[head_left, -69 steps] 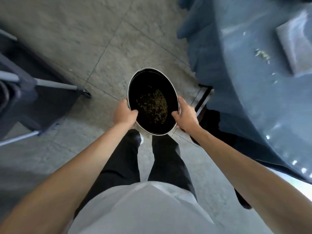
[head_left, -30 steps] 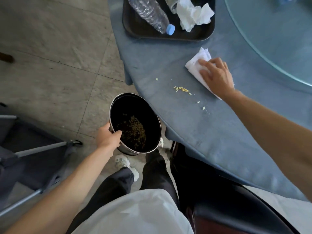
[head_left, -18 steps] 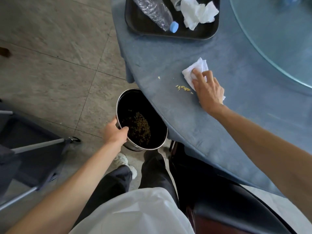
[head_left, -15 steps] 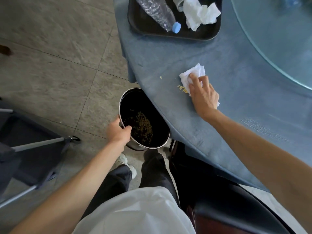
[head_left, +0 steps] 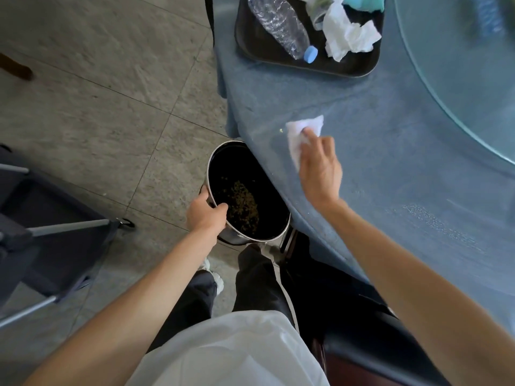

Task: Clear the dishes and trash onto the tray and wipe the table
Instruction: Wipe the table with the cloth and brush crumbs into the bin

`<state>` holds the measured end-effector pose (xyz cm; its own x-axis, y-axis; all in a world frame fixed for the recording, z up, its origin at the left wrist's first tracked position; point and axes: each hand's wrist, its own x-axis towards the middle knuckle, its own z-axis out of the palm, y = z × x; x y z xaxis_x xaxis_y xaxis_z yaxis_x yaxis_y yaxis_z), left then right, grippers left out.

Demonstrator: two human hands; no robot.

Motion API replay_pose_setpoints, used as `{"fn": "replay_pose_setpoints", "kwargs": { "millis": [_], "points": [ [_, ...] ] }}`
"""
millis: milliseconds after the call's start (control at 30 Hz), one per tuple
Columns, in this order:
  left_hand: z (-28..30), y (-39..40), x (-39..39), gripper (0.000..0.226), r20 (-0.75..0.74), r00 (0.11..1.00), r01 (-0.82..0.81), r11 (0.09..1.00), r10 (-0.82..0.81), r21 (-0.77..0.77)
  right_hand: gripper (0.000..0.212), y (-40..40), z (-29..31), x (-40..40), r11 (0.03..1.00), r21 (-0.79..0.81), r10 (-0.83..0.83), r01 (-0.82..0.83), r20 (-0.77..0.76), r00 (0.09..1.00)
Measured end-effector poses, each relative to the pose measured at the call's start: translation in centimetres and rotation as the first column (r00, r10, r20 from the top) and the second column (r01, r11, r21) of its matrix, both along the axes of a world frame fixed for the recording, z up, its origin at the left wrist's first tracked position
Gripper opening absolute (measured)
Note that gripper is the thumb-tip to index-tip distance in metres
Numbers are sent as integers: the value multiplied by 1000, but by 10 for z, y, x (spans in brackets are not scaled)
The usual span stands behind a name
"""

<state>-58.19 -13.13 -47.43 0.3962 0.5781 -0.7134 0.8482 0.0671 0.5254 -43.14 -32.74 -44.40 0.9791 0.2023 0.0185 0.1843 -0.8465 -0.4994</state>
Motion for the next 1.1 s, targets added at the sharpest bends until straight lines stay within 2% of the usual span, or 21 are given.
{"fn": "replay_pose_setpoints", "kwargs": {
  "millis": [133,267,333,433,533,567,633,700,733,800,867,967,1033,1100],
  "points": [
    [-12,3,-4,68,-5,1000,21,999,-21,25,41,-17,-6,75,982,-131,-136,132,-16,991],
    [8,2,1,63,10,1000,-6,1000,6,11,46,10,-21,89,978,-195,-89,72,-84,992],
    [11,4,4,55,15,999,-39,999,39,6,55,25,-26,62,981,-192,0,-15,-80,997],
    [11,5,5,57,26,997,-66,998,66,3,60,39,-31,1,949,-192,232,-249,-106,967],
    [11,7,4,56,26,997,-71,997,71,15,66,44,-33,-49,839,-86,523,-537,-145,840],
    [11,8,4,56,27,998,-63,998,62,17,71,41,-33,-59,818,-59,562,-572,-127,817],
    [11,9,2,53,35,998,-49,999,49,10,77,27,-24,-67,894,33,447,-446,-69,892],
    [10,9,0,52,29,999,-39,999,38,7,66,5,-10,-55,975,130,181,-181,7,983],
    [9,8,0,52,19,999,-29,1000,29,10,57,-10,-6,-44,987,150,51,-57,47,998],
    [7,7,2,55,6,1000,-10,1000,10,10,49,-43,-1,-18,986,122,-122,110,101,987],
    [4,4,2,62,-21,1000,23,1000,-23,2,52,-65,-6,-3,977,14,-211,211,46,976],
    [-4,0,-2,65,-29,998,55,998,-55,-16,63,-62,-23,-17,964,-161,-222,211,-54,974],
    [-11,-3,-7,68,-21,998,64,998,-65,-12,68,-35,-29,-43,978,-163,-141,128,-77,987],
    [-9,-6,-8,59,-25,998,60,998,-61,-17,64,0,-32,-76,995,-97,8,-17,-95,995]
  ]
}}
